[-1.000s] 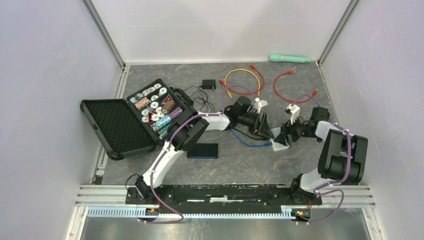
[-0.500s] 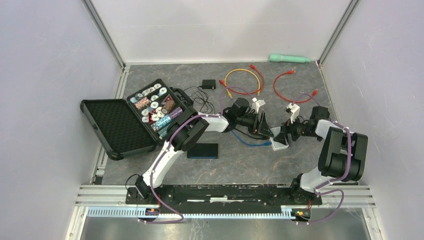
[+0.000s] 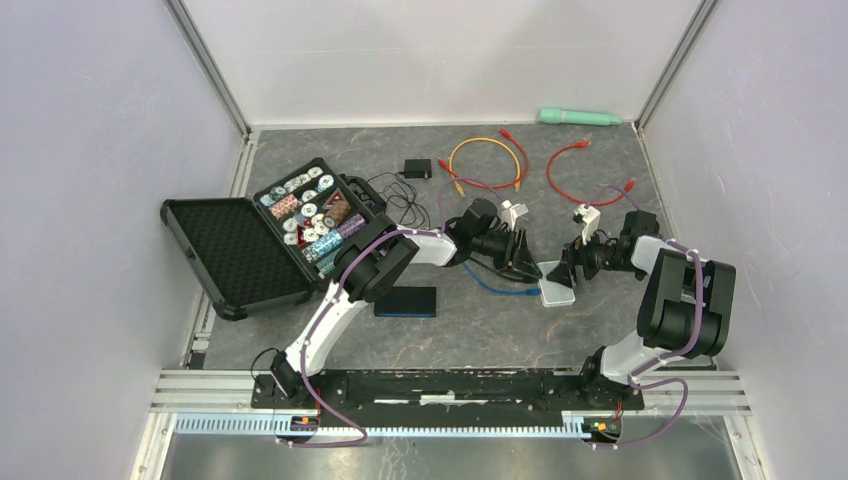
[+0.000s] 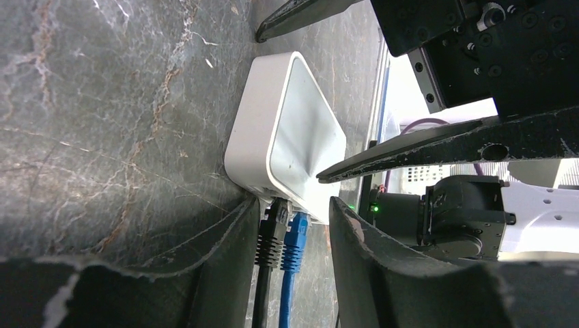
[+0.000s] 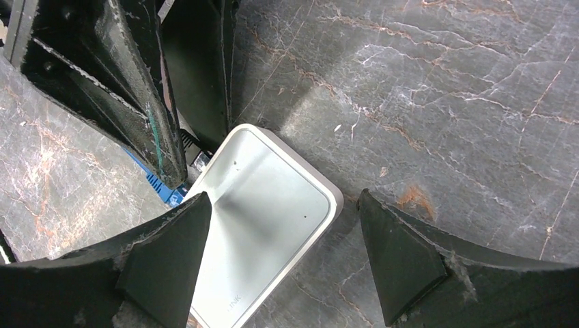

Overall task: Pull the plug from the switch port
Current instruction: Pull the connector from the switch port.

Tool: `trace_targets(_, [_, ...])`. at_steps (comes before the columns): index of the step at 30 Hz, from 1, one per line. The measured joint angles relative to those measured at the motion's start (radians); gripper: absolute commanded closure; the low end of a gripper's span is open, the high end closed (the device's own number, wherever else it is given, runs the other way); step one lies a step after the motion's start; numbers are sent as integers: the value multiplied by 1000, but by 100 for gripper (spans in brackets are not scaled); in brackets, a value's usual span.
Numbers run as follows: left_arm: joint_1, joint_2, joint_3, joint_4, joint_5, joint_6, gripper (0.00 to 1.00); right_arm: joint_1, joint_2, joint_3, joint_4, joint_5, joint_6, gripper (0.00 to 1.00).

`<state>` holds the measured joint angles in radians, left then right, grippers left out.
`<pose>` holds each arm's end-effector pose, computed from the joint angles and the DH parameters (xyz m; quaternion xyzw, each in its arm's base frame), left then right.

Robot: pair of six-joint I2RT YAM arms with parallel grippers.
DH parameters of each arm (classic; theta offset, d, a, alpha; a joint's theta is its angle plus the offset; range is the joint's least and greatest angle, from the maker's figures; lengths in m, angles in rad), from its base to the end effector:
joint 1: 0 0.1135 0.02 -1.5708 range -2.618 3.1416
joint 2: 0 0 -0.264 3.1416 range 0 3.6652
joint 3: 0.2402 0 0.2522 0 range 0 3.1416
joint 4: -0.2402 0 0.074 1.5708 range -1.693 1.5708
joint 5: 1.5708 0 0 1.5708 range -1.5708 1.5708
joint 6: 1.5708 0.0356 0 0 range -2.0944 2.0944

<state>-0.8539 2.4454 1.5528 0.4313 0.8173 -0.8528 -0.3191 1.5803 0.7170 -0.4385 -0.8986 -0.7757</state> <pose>0.3162 -0.4023 0.0859 0.2097 0.7799 -0.5863 0.0633 0.2488 -0.0529 0.1376 -0.2587 0.8563 0.3047 0.3272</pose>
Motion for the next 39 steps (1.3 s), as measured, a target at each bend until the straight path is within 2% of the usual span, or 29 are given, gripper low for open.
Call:
trace_targets(7, [0, 8, 0, -8, 1, -3, 60, -5, 3, 2, -4, -3, 0, 13])
trace_targets(21, [0, 11, 3, -32, -3, -7, 67, -14, 8, 4, -8, -14, -4, 14])
trace_targets(33, [0, 11, 23, -84, -1, -6, 77, -17, 11, 4, -8, -19, -8, 14])
trace_targets(39, [0, 11, 27, -93, 0, -6, 88, -17, 11, 4, -8, -19, -7, 14])
